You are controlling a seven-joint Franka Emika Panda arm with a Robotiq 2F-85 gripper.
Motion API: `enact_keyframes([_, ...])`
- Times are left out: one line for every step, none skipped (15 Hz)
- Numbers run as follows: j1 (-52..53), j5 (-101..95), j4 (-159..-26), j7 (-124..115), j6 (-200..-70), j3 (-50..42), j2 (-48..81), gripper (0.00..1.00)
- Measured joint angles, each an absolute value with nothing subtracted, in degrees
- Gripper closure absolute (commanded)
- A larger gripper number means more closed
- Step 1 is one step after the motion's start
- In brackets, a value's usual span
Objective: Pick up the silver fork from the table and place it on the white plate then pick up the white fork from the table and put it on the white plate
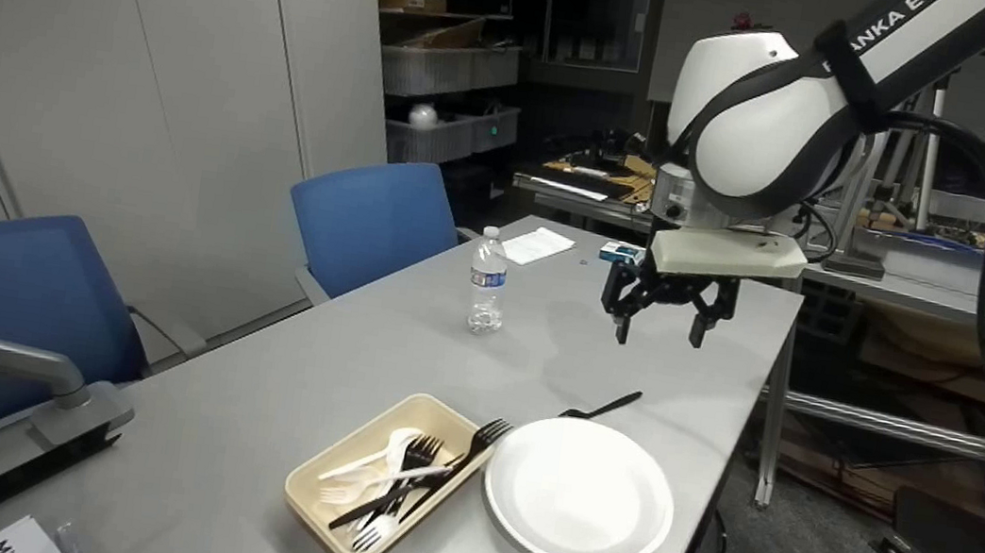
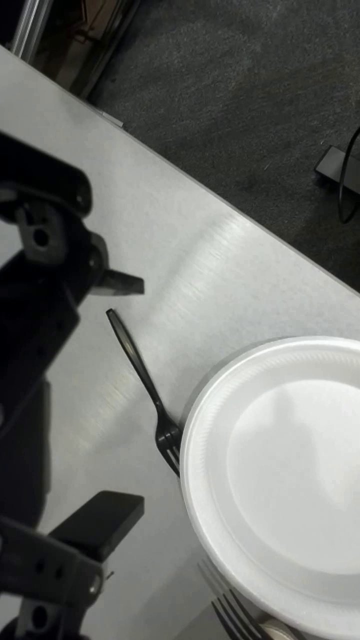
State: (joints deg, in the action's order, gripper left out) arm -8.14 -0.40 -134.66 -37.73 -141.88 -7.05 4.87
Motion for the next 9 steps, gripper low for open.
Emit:
enact_keyframes([-8.14, -0.23, -134.58, -37.82, -142.03, -7.25, 5.15, 0.00])
enact_keyframes([-8.13, -0.16, -134.52, -37.90, -142.04, -7.32, 5.25, 0.00])
enact_keyframes([-8.13, -0.13, -134.47, -37.98, -142.04, -7.32, 5.25, 0.00])
enact_keyframes([-8.13, -0.10, -134.42, -38.01, -142.04, -7.32, 5.25, 0.00])
enact_keyframes([-8.13, -0.06, -134.38, -38.02, -142.04, -7.32, 5.25, 0.00])
enact_keyframes([-8.13, -0.02, -134.35, -38.02, -142.04, -7.32, 5.25, 0.00])
enact_keyframes([-8.12, -0.02, -134.38, -38.02, -142.03, -7.32, 5.25, 0.00])
enact_keyframes([-8.11, -0.02, -134.40, -38.02, -142.03, -7.32, 5.32, 0.00])
enact_keyframes([-8.11, 0.17, -134.40, -38.13, -142.03, -7.33, 5.55, 0.00])
